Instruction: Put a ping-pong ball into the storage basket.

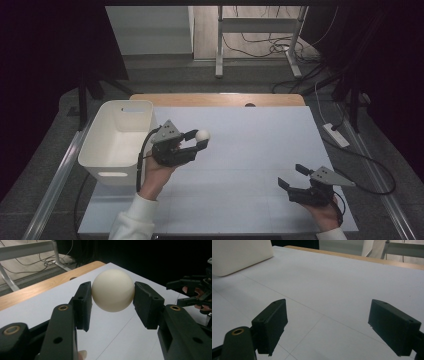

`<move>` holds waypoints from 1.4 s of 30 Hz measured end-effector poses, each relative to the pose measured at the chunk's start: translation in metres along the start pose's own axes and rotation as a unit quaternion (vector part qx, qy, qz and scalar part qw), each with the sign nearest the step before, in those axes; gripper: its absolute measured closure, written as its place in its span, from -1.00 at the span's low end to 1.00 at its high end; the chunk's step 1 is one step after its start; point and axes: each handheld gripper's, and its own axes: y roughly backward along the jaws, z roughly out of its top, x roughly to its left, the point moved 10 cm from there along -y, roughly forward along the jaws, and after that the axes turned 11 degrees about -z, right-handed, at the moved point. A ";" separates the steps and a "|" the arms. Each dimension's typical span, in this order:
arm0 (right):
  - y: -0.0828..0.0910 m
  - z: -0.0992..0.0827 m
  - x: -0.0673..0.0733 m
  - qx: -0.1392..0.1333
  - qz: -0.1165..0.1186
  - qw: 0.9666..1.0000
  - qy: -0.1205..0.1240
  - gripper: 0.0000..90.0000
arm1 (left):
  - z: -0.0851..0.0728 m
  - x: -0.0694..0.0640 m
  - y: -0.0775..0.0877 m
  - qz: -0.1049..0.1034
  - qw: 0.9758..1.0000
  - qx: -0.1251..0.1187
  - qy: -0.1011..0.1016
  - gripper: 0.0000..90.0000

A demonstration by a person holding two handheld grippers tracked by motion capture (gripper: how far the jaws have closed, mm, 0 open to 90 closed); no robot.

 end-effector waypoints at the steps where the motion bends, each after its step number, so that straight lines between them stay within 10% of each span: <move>1: 0.000 0.000 0.000 0.000 0.000 1.000 0.001 -0.66 | 0.001 0.000 0.000 0.000 1.000 -0.001 0.000 0.12; 42: 0.000 0.000 -0.001 0.000 -0.002 1.000 0.000 -0.66 | 0.017 0.005 0.007 0.012 1.000 -0.013 -0.007 0.12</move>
